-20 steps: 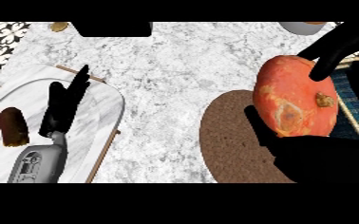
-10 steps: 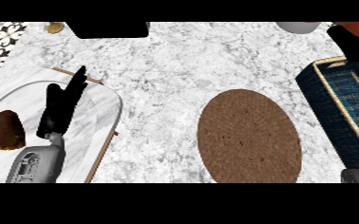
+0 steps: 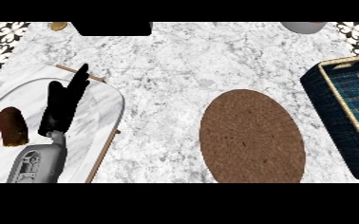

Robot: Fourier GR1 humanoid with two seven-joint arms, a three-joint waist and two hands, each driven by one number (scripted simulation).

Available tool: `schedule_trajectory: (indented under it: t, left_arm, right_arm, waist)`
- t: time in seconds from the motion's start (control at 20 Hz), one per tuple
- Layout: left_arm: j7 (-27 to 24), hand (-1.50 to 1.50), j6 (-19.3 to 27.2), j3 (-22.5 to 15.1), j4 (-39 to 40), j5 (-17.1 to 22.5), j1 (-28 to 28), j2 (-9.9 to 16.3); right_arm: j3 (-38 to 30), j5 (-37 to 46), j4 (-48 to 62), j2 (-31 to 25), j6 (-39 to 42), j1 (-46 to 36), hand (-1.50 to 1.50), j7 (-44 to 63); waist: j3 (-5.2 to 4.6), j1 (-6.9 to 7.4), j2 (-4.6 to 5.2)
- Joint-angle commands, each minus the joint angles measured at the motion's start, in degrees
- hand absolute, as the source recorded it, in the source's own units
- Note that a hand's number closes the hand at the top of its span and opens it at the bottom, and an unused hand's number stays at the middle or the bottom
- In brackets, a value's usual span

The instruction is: Pick the squash from the placemat and place it in the basket

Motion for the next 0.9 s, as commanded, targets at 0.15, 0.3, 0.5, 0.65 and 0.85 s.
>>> schedule_trajectory:
  t: [0.15, 0.3, 0.5, 0.65, 0.85]
  left_arm:
    - [-0.30, 0.00, 1.46, -0.87, 1.09, -1.14, -1.15, -1.70]
    - [-2.33, 0.00, -1.91, 0.94, 1.38, 1.27, 0.99, 0.58]
    - [-0.04, 0.00, 0.09, -1.25, -4.99, -1.18, 4.46, -0.50]
    - [-0.26, 0.00, 1.12, -0.59, 3.93, -1.74, -4.57, -1.40]
    - [-0.20, 0.00, -1.58, 0.76, 1.06, 0.71, -1.90, 0.11]
  right_arm:
    - [-6.06, -0.28, 10.95, -12.38, -2.18, 7.12, 1.50, -15.93]
    - [-9.10, -2.06, 12.87, -13.01, -3.75, 12.21, 1.50, -22.71]
    - [-9.95, -1.28, 12.85, -11.45, -7.67, 18.94, 1.50, -27.40]
    - [-6.49, 1.45, 18.45, -12.74, -11.77, 19.35, 1.50, -32.43]
    - [-8.64, 0.86, 21.94, -13.19, -13.42, 23.25, 1.50, -36.37]
  waist:
    - [0.04, 0.54, 0.26]
    - [0.04, 0.56, 0.20]
    - [0.08, 0.84, 0.07]
    - [0.04, 0.52, 0.38]
    - [0.04, 0.64, 0.23]
